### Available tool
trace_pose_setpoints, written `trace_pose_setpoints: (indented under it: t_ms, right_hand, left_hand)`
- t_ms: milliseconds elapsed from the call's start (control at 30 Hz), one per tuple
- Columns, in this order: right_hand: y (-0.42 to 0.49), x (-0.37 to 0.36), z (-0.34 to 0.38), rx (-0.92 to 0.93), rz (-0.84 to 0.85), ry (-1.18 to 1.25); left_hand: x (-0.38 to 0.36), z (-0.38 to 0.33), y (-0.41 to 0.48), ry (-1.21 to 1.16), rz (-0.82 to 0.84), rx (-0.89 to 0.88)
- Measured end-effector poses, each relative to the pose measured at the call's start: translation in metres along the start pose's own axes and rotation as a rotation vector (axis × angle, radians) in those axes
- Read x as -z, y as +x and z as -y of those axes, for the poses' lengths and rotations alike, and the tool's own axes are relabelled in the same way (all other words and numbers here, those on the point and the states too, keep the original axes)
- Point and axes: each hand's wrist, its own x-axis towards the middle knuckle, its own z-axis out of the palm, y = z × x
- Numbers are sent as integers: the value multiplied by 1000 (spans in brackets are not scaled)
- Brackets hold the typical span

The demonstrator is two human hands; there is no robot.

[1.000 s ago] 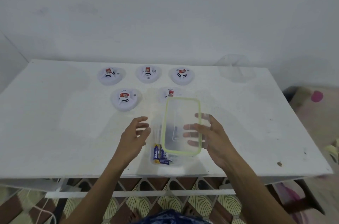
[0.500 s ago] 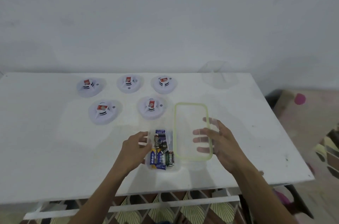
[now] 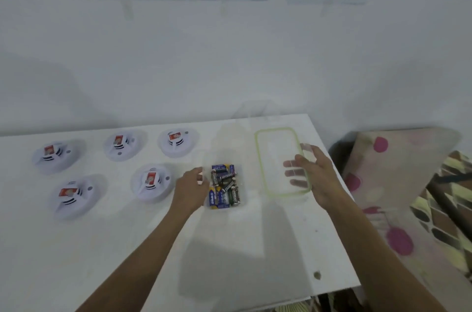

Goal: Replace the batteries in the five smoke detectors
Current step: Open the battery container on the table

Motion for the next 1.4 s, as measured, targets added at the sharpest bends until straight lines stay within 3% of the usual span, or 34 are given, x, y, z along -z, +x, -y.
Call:
trace_pose_setpoints:
  t_ms: [500,967,1267,1400]
  right_hand:
    - [129,42,34,36,-122,15]
    - [212,74,23,-60,-272,-58]
    - [240,70,4,-41,-256,-242]
    - [243,66,-7,53,-345,-688]
  left_hand:
    - [-41,-61,132,194,-111,-3]
    - [-49,-62,176,145,-153,70]
    - [-51,-60,188,152,-184,73]
    - [-52,-60,189,150,-192,67]
